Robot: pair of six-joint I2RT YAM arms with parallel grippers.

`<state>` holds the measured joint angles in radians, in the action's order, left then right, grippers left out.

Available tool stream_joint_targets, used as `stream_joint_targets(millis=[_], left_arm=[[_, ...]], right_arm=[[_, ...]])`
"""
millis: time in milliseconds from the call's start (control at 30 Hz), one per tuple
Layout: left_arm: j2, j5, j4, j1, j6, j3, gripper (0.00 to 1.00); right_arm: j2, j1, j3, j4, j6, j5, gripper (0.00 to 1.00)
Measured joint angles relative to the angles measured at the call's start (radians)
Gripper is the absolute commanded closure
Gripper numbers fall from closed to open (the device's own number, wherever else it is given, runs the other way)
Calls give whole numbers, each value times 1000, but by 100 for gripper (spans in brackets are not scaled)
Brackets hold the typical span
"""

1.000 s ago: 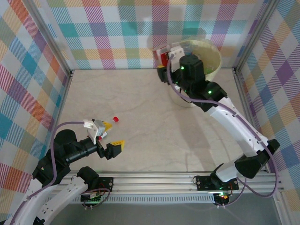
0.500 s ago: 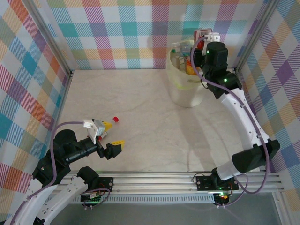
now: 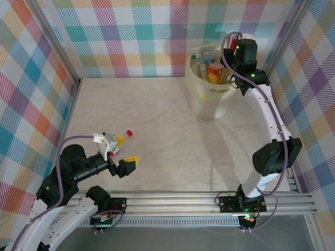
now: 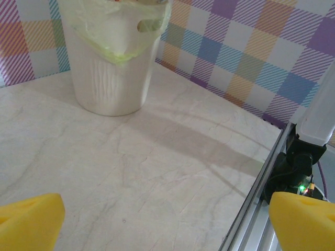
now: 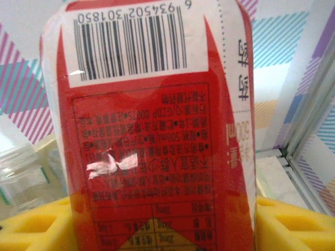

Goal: Put the plastic bottles in the bin

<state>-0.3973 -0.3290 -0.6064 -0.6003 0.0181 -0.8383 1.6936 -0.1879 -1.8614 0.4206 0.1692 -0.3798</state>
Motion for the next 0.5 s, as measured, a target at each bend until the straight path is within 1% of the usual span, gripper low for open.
stream_joint_targets(millis=[167,500], left_arm=[[-2,0,0,0,0,0,0],[-9,0,0,1,0,0,0]], right_arm=[[0,27,4,9,42,26,28],[0,45,22,23,82,102,14]])
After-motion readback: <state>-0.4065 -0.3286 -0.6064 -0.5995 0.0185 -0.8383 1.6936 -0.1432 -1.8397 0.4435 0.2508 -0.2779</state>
